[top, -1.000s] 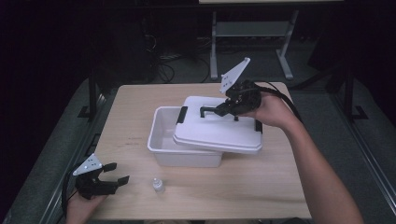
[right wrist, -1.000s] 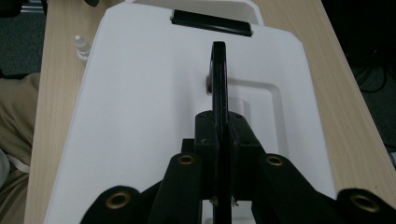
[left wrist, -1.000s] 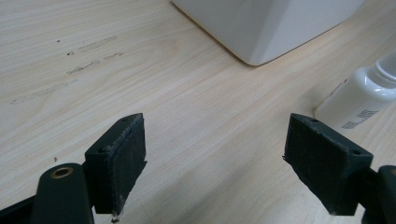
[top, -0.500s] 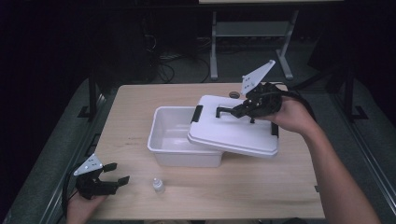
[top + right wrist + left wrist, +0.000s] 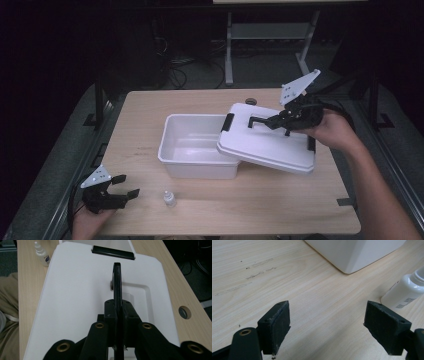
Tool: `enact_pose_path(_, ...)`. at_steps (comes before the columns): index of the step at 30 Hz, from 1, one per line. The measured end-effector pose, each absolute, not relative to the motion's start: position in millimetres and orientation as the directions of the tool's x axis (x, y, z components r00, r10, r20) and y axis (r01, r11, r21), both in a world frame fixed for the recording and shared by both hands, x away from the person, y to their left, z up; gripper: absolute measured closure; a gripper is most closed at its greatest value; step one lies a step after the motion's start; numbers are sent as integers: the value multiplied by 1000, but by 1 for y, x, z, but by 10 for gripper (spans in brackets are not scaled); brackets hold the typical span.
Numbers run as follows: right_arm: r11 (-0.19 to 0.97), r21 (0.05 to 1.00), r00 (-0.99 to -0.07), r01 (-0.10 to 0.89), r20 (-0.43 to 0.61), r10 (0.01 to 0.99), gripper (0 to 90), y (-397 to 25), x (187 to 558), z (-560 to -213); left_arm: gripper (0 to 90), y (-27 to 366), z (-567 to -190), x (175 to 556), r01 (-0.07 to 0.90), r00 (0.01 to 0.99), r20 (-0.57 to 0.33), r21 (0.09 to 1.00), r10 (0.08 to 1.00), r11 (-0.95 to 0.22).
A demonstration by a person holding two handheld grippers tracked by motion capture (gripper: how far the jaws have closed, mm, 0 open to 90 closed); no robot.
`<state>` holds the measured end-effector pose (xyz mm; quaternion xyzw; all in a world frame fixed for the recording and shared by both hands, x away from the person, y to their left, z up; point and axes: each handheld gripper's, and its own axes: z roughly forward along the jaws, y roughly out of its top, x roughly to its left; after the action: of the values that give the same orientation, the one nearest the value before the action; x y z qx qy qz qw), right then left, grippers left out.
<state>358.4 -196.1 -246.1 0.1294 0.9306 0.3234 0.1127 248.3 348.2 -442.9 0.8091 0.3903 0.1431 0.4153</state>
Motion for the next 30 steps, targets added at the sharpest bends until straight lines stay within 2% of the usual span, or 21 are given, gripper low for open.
enact_pose_path(30,720,643,-905,260,-97,414,839,-259,337,-276,204,345,-443,249,513,658,-84,778,749,-363)
